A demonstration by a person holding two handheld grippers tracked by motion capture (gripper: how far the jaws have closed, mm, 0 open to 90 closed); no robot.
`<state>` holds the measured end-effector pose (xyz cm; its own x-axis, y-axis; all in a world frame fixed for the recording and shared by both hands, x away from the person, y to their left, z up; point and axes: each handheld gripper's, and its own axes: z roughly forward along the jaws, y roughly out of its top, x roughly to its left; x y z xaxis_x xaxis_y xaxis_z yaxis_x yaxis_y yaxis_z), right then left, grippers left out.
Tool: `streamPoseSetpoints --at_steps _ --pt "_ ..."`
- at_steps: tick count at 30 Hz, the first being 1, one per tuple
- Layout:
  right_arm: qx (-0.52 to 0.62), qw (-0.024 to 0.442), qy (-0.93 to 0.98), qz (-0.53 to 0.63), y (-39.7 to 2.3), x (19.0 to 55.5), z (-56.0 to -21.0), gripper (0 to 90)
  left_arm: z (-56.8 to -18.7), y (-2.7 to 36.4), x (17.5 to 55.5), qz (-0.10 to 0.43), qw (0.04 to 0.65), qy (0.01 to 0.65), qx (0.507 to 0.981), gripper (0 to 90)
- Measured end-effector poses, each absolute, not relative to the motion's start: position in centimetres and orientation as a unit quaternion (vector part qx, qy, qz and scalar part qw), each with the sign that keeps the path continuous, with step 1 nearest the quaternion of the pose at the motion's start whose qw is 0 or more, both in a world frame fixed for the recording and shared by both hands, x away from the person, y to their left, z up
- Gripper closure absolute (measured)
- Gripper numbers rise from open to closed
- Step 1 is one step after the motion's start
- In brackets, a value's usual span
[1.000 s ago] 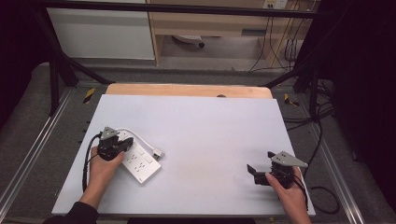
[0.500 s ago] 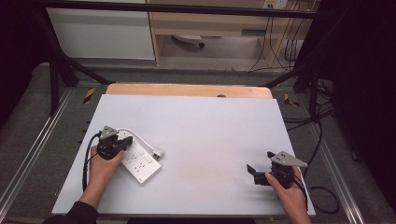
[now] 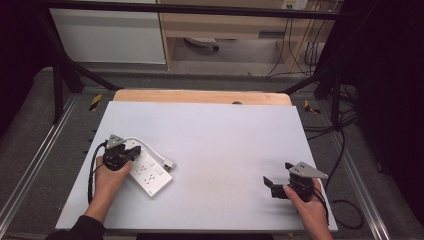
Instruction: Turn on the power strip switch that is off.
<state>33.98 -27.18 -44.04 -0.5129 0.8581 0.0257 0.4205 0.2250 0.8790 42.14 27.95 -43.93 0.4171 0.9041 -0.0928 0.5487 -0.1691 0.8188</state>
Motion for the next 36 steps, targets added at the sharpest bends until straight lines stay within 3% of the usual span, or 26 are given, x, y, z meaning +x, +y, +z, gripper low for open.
streamPoseSetpoints --at_steps 36 --pt "0.431 0.244 0.744 0.449 -27.28 33.91 -44.0 2.6 -44.03 28.26 42.25 0.203 0.423 0.499 0.729 90.0"
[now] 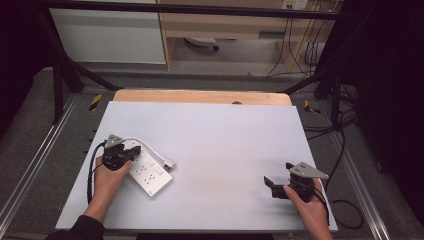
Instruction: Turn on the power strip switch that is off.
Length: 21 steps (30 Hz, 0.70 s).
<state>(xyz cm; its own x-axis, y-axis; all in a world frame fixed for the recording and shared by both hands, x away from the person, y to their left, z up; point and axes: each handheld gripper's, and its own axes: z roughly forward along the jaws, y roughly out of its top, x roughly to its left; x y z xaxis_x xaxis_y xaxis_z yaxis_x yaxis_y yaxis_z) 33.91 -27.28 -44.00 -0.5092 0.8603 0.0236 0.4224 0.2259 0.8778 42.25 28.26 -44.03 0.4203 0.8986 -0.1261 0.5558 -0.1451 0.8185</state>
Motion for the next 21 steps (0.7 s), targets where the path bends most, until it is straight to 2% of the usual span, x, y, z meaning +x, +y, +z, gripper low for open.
streamPoseSetpoints --at_steps 21 --pt "0.431 0.244 0.744 0.448 -27.28 33.89 -44.0 2.6 -44.04 28.41 42.33 0.198 0.42 0.502 0.73 90.0"
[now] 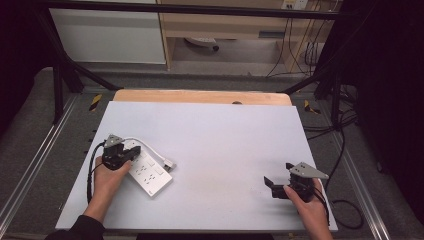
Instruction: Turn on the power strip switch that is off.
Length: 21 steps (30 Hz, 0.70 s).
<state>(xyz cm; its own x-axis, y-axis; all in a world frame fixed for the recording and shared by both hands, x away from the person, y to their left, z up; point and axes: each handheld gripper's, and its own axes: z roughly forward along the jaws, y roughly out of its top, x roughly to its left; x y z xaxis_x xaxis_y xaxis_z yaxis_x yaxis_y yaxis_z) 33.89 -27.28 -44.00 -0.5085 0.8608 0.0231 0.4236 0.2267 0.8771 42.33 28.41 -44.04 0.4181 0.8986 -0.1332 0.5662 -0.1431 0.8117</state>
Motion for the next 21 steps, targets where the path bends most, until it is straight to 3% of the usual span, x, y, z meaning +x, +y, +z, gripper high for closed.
streamPoseSetpoints --at_steps 21 --pt "0.431 0.247 0.743 0.448 -27.35 33.89 -43.98 2.6 -43.98 28.69 42.1 0.212 0.438 0.487 0.726 90.0"
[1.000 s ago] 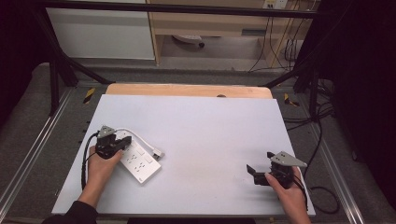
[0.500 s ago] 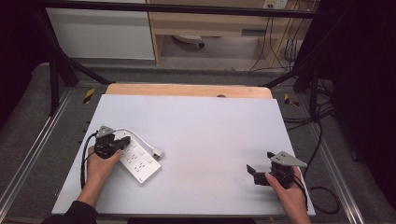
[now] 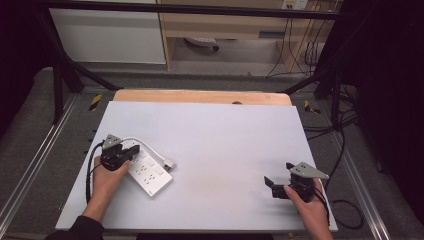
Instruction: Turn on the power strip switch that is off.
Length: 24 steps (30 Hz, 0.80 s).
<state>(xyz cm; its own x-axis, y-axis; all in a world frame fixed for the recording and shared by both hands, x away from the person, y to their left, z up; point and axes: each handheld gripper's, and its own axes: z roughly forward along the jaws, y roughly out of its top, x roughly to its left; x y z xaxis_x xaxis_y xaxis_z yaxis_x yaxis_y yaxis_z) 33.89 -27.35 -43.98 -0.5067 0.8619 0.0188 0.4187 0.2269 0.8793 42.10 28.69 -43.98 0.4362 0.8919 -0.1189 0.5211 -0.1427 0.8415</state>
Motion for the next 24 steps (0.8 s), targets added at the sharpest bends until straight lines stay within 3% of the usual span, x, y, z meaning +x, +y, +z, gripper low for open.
streamPoseSetpoints --at_steps 22,24 --pt "0.433 0.245 0.743 0.448 -27.36 33.98 -44.04 2.6 -43.22 28.39 41.99 0.207 0.465 0.482 0.713 90.0" --pt "0.434 0.244 0.744 0.446 -27.34 33.96 -44.06 2.6 -43.17 28.31 41.94 0.213 0.463 0.483 0.712 85.4"
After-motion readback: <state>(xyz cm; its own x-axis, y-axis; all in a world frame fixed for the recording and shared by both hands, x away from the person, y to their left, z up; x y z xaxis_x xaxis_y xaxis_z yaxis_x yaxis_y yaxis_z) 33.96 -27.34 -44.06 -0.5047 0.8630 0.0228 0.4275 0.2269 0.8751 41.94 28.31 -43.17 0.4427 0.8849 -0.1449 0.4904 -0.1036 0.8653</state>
